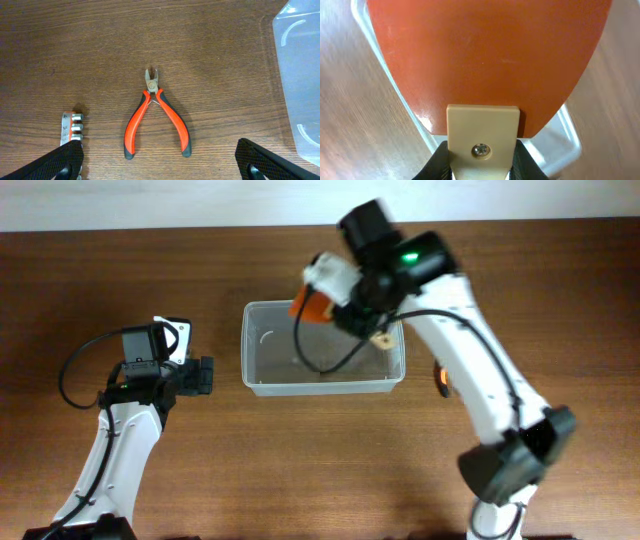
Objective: Pack container
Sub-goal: 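Carry the scraper with the right gripper and drop it into the container, then move the right gripper to the clear screwdriver case and grasp it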
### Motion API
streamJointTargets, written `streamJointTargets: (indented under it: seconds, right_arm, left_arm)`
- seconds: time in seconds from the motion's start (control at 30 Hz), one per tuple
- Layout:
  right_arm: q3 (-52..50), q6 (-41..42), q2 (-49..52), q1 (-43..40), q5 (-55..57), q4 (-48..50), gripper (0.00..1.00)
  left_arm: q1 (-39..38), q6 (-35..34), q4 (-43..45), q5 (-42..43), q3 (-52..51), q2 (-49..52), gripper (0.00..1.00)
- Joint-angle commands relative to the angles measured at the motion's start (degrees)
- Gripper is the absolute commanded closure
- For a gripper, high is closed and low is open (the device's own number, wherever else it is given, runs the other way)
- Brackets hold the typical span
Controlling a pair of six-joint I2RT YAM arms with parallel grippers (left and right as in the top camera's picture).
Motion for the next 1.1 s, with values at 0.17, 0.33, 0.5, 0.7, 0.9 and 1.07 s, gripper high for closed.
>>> streamJointTargets:
  seconds: [0.17,0.33,0.5,0.7,0.9,1.07]
  right_arm:
    - [0.66,-24.2,13.86,-1.25,0.55,0.55,0.94]
    - [0.66,-28.26,18.67,-4.61,-1.14,6.32,0.95]
    - [0.68,-26.99,18.86,-5.4,-3.08,11.3,0.02]
    - [1.2,-22.25,13.33,-4.87,-3.13,6.36,0.02]
    - [3.67,3.56,2.89,-5.33,0.31,-0.96,0.02]
    - [3.67,18.08,-5.68,-12.39,2.16,-1.46,0.06]
  left_arm:
    - [0.09,0.94,0.11,-0.39,0.81,0.35,0.01]
    - [0.09,0.94,0.11,-0.39,0.81,0.35,0.01]
    - [0.09,0.94,0.11,-0.39,0.81,0.35,0.01]
    - [0.09,0.94,0.11,-0.39,0.81,0.35,0.01]
    - [0.09,0.94,0.11,-0.39,0.81,0.35,0.01]
    - [0.09,0.94,0.11,-0.39,0.81,0.35,0.01]
